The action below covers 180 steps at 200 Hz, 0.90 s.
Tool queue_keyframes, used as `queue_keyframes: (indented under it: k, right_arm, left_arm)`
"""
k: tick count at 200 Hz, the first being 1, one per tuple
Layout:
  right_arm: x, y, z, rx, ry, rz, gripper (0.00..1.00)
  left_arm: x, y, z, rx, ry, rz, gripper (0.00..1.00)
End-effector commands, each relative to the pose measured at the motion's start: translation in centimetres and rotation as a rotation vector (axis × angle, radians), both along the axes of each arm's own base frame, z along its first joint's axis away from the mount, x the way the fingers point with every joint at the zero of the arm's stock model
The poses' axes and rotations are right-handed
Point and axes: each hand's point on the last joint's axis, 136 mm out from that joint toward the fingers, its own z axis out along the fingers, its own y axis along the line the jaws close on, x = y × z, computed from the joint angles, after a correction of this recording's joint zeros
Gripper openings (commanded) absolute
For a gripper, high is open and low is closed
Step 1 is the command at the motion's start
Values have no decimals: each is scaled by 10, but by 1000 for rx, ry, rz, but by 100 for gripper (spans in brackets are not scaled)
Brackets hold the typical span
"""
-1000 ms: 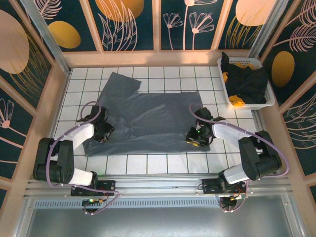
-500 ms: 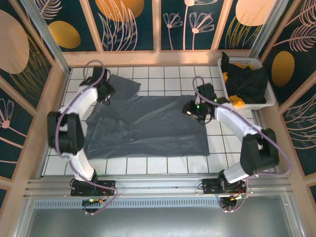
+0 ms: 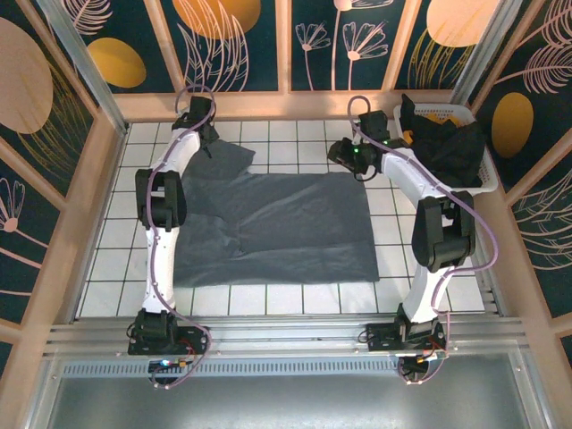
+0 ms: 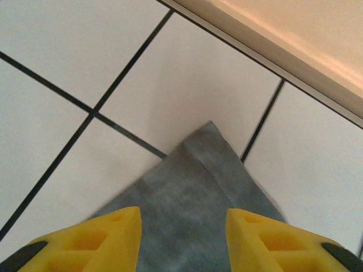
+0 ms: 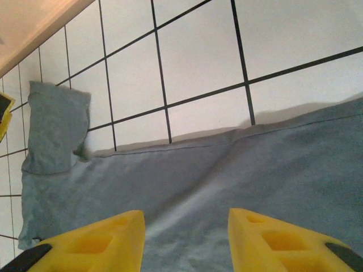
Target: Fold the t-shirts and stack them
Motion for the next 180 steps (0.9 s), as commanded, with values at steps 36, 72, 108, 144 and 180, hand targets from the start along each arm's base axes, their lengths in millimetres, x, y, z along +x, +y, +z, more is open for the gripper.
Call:
queue_keyframes:
  k: [36, 72, 108, 144, 180]
  right_arm:
    - [-21, -7, -6, 17, 31, 25, 43]
    - [-22, -13, -7, 59, 38, 16, 42]
    - [-10, -28, -18, 53, 58, -30, 41]
    - [5, -72, -53, -108, 163, -217, 35]
    - [21, -95, -83, -248, 188, -289, 35]
  left_arm:
    - [38, -1, -29, -72, -77, -12, 50]
    - [19, -46, -94, -380, 67, -67, 46]
    - [-18, -91, -120, -431, 236, -155, 19]
    - [-27, -73, -94, -339, 238, -143, 0]
    - [-14, -41, -28, -263, 119, -106, 0]
